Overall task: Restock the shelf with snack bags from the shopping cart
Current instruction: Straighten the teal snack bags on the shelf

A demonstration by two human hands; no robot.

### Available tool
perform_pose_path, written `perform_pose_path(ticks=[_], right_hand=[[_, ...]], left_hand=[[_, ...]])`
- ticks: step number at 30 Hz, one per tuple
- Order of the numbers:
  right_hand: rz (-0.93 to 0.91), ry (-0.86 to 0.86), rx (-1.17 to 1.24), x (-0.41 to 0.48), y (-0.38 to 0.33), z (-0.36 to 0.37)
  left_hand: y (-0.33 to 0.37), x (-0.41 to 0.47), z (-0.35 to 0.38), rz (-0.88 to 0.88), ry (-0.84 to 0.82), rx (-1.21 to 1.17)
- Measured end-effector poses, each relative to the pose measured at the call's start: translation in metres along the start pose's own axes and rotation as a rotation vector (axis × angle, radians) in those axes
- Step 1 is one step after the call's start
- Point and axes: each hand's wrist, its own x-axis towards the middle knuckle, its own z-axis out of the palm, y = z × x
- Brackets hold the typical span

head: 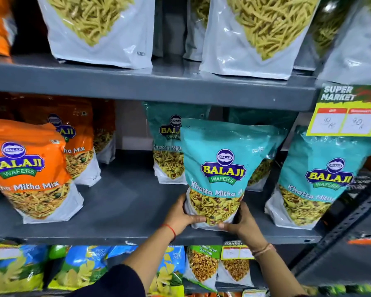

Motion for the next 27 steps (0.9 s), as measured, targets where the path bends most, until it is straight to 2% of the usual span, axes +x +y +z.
perform_pose_path(ticks=[8,19,23,25,27], right_hand=[[-0.038,-0.048,-0.01,0.002,-0.018,0.058],[-0.087,-0.133,0.091,0.006,-0.039,0.103],[-0.132,0.085,0.483,0.021,-0.069,0.085],[-0.138,0.132,0.567,0.028,-0.084,0.08],[-0.139,0.155,0.558,0.033,-0.09,0.081]], left_hand=[[-0.021,-0.013,-0.058,-0.021,0.122,-0.054],[-0.024,-0.026,-0.11,-0.005,0.088,-0.192],[0.003,-0.022,-0.123,0.143,0.244,-0.488],[0.019,-0.018,-0.125,0.144,0.29,-0.616],[0.029,-0.014,-0.121,0.126,0.333,-0.633]])
